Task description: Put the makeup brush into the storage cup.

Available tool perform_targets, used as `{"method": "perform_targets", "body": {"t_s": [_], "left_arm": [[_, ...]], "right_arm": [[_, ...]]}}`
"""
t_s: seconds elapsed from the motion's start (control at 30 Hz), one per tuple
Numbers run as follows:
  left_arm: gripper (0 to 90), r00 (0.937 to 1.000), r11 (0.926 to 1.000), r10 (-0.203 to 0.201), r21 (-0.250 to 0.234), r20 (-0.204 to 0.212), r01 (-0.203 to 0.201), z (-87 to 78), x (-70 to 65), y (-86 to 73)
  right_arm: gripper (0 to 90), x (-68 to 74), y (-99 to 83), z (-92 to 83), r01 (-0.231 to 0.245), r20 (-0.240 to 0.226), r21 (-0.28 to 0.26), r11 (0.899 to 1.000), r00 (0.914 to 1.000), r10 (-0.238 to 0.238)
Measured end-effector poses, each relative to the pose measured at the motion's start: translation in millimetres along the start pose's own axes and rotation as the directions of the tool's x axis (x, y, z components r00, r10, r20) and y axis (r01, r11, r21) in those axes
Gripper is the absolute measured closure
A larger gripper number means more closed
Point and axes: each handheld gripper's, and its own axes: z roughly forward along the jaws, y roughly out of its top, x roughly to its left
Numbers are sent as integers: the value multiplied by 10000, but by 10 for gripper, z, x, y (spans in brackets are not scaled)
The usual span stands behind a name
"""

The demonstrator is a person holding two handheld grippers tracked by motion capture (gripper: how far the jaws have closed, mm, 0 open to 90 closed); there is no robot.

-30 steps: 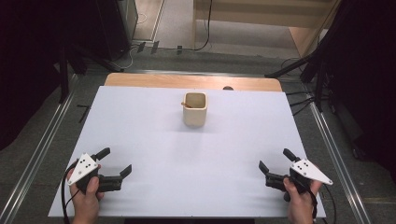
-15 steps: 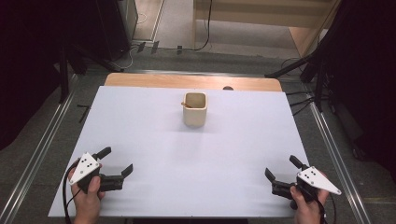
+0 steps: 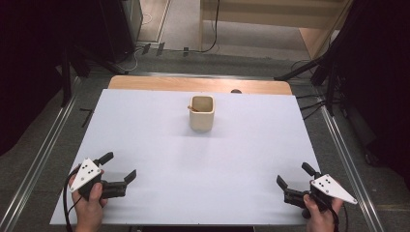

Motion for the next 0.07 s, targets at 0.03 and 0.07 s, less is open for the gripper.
{"method": "perform_targets", "body": {"t_s": [0.03,0.07], "left_arm": [[0,10000,10000,-9,-6,-15,9,0,3,0],[0,10000,10000,-44,-20,-8,44,4,3,-1]], "right_arm": [[0,6,7,0,23,-35,-4,10000,10000,-23],[0,12,15,-3,13,-57,-19,10000,10000,-14]]}}
